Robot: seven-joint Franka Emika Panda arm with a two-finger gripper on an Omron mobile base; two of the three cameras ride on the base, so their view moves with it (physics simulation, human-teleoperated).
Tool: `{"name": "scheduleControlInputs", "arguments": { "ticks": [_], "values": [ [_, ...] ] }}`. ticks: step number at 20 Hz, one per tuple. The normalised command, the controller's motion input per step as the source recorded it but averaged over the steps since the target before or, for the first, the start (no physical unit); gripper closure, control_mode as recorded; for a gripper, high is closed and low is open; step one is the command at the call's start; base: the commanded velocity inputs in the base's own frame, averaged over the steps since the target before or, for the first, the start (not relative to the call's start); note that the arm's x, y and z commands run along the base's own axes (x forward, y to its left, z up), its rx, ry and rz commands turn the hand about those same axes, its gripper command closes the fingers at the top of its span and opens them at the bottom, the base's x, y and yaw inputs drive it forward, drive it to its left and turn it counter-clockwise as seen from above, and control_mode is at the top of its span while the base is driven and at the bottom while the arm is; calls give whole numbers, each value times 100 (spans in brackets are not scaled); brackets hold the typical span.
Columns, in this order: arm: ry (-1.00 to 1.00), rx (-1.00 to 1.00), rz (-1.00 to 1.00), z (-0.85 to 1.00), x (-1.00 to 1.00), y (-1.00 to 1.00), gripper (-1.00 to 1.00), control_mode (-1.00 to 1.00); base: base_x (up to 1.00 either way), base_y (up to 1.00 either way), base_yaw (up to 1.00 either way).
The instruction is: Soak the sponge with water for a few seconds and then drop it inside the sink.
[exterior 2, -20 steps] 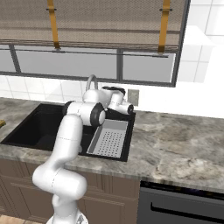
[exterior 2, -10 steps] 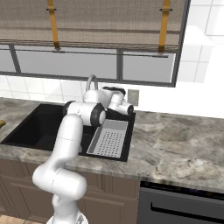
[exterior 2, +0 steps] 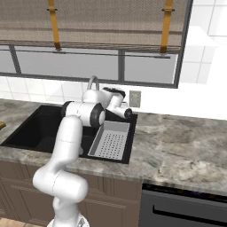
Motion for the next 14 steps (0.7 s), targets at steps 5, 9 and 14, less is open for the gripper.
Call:
{"name": "scheduleControlInputs", "arguments": {
  "ticks": [5,9,14],
  "values": [
    [6,0,-22,-18,-1,-34,-100,-100,0,0,0],
    [2,0,-17,-22,0,-54,-100,-100,0,0,0],
    [1,0,-9,-25,4,-56,-100,-100,0,0,0]
  ]
}}
